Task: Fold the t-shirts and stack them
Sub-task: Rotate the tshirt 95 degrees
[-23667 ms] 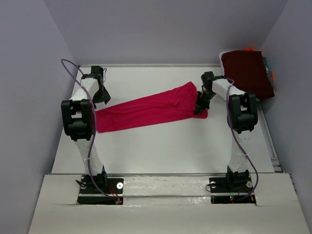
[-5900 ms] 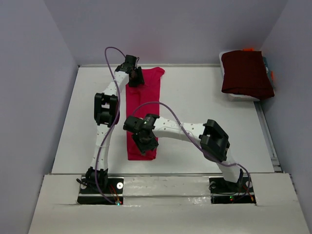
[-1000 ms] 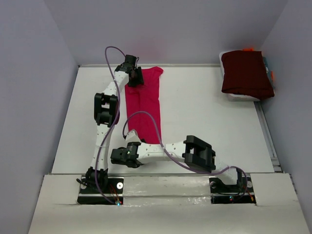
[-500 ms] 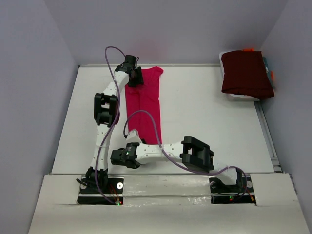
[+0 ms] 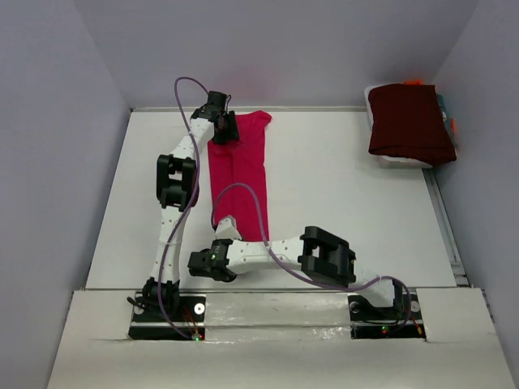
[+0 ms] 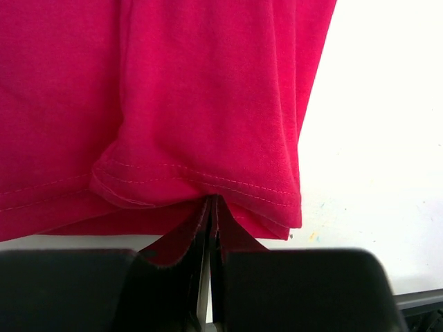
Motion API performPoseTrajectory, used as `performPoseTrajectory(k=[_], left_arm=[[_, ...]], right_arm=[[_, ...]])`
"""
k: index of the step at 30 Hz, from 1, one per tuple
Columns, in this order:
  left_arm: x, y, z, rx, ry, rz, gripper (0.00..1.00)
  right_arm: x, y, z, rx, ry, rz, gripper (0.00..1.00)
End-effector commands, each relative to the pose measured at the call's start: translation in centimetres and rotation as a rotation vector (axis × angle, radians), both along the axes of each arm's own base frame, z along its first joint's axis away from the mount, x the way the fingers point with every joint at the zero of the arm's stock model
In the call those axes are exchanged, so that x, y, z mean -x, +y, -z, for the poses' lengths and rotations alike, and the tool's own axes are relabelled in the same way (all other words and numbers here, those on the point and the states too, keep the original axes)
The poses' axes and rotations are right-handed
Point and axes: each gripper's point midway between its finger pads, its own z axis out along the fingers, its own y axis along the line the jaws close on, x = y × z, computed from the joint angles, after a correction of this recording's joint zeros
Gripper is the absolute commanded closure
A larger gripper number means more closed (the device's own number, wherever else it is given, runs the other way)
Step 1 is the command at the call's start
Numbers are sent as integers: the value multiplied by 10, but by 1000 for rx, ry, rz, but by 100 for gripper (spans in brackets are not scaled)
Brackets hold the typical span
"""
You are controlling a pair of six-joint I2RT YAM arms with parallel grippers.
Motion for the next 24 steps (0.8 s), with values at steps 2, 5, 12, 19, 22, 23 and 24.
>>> performPoseTrajectory(k=[2,5,12,19,22,23,24], left_arm=[[18,20,34,-55,111,-12,39],[18,20,33,-54,110,-12,39],[18,20,34,-54,112,-13,38],[18,20,34,-54,111,-10,38],[18,20,34,-53,110,-11,38],[18,19,34,-53,110,-9,38],[18,19,34,-53,110,-9,38]], right_arm=[[-2,-14,-25,-48,-52,46,93],[1,-25,-30,-53,-49,65,93],[6,-47,-41,-47,-54,119,93],[8,-54,-34,-7,-52,147,59],[8,-54,-29,4,-53,149,48],[7,-54,-28,10,-63,151,44],[6,-55,-27,15,-70,153,44]])
